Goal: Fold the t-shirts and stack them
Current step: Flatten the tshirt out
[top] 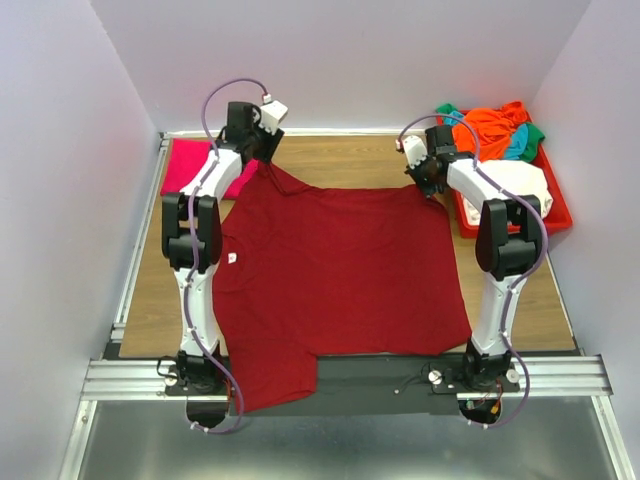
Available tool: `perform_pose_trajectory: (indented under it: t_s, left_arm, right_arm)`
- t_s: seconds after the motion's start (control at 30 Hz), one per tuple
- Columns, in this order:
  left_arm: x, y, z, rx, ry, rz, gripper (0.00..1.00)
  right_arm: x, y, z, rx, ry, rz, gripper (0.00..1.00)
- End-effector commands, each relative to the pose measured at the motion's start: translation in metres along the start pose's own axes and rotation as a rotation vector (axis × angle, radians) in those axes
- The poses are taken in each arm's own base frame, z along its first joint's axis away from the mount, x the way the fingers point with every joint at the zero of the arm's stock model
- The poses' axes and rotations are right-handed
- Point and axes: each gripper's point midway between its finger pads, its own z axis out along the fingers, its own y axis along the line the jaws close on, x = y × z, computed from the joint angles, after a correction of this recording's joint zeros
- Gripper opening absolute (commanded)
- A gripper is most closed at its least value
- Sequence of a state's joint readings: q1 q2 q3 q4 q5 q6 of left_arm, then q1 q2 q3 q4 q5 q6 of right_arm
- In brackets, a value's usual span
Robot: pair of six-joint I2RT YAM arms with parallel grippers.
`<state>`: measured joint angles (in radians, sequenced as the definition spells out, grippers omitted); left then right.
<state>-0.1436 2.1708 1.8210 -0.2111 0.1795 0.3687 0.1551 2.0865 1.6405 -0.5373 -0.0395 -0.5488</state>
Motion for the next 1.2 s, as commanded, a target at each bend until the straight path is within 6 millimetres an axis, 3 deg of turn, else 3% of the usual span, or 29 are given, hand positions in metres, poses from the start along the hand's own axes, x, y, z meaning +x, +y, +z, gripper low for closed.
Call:
perform_pose_trajectory:
  t_s: [0.0,0.17,0.37,0.5,0.57,0.63,0.67,0.7,0.77,0.8,0.87,0.9,1.17]
  left_arm:
    - [-0.021,0.028,0.003,0.057,-0.060,0.020,0.63]
    - [0.003,0.038,0.019,0.095,-0.026,0.002,0.57]
    - [0.019,0.029,0.024,0.137,-0.007,-0.012,0.53]
    - [0.018,0.013,0.011,0.192,-0.013,-0.071,0.48]
    - [0.020,-0.002,0.000,0.235,-0.002,-0.174,0.39]
    - [0.027,-0.018,-0.012,0.263,0.023,-0.272,0.36]
    - [0.021,-0.028,-0.017,0.298,0.001,-0.336,0.38]
    - [0.039,-0.045,-0.021,0.326,0.030,-0.392,0.40]
    - [0.013,-0.057,-0.039,0.343,-0.053,-0.417,0.51]
    - [0.011,-0.066,-0.045,0.354,-0.060,-0.443,0.56]
    - [0.004,-0.074,-0.059,0.325,-0.108,-0.480,0.69]
    - [0.007,-0.077,-0.061,0.285,-0.105,-0.550,0.84]
    - [0.021,-0.090,-0.035,0.210,-0.011,-0.811,0.81]
  right_arm:
    - [-0.005,0.014,-0.005,-0.069,-0.046,-0.002,0.01]
    - [-0.002,0.017,0.000,-0.085,-0.040,0.000,0.01]
    - [-0.003,0.017,0.006,-0.093,-0.039,0.007,0.01]
    - [-0.001,0.016,0.006,-0.089,-0.033,0.008,0.01]
    - [0.001,0.016,0.007,-0.093,-0.031,0.011,0.01]
    - [0.001,0.017,0.008,-0.096,-0.031,0.013,0.01]
    - [0.002,0.017,0.009,-0.096,-0.027,0.013,0.01]
    - [0.004,0.017,0.011,-0.099,-0.023,0.013,0.01]
    - [0.007,0.019,0.014,-0.104,-0.014,0.014,0.01]
    - [0.008,0.019,0.014,-0.106,-0.014,0.014,0.01]
    - [0.011,0.021,0.016,-0.110,-0.007,0.014,0.01]
    - [0.013,0.022,0.017,-0.115,-0.003,0.014,0.01]
    - [0.016,0.024,0.019,-0.129,0.000,0.019,0.01]
